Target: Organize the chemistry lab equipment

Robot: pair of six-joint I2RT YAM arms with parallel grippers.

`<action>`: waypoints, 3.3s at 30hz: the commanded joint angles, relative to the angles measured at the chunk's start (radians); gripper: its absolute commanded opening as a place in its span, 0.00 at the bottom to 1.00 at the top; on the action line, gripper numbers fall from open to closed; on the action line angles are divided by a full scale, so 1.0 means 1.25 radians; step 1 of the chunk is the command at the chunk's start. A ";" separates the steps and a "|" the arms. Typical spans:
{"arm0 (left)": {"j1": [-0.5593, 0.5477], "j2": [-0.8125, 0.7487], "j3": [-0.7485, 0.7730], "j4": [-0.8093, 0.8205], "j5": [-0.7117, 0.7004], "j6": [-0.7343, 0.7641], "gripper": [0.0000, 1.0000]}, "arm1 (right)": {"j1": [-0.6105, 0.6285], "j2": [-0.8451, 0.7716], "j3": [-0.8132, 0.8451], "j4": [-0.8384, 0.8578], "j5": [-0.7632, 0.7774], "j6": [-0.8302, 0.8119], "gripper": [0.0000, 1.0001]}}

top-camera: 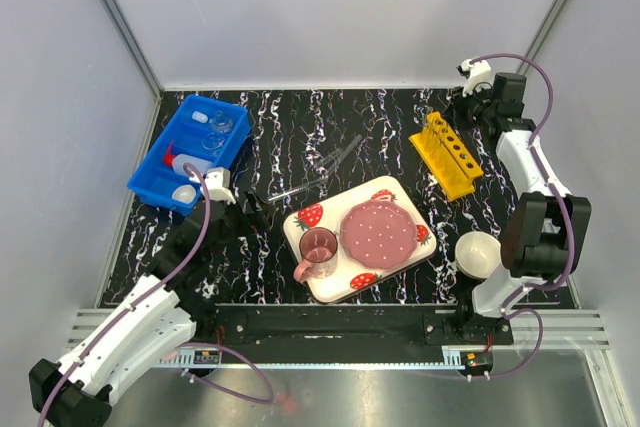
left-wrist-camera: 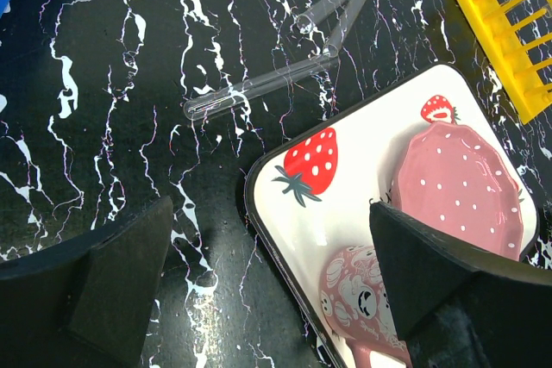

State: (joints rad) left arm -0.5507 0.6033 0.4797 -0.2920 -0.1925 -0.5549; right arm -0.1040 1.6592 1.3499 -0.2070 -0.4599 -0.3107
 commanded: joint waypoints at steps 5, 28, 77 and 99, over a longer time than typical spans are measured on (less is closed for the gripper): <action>0.004 -0.005 0.021 0.031 -0.009 0.006 0.99 | -0.003 0.025 0.037 0.050 0.012 -0.013 0.24; 0.004 0.079 0.062 0.047 0.093 0.077 0.99 | -0.003 0.031 -0.124 0.211 -0.032 -0.031 0.38; 0.016 1.211 1.052 -0.176 0.446 0.251 0.57 | -0.166 -0.336 -0.331 -0.063 -0.470 0.085 0.93; 0.016 1.174 1.066 -0.204 0.385 0.259 0.60 | -0.344 -0.325 -0.366 0.044 -0.402 0.242 0.93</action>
State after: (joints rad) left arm -0.5354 2.1178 1.7710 -0.5446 0.3267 -0.2359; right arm -0.5274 1.2476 0.8951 -0.2035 -0.9672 -0.0341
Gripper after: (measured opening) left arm 0.595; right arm 0.932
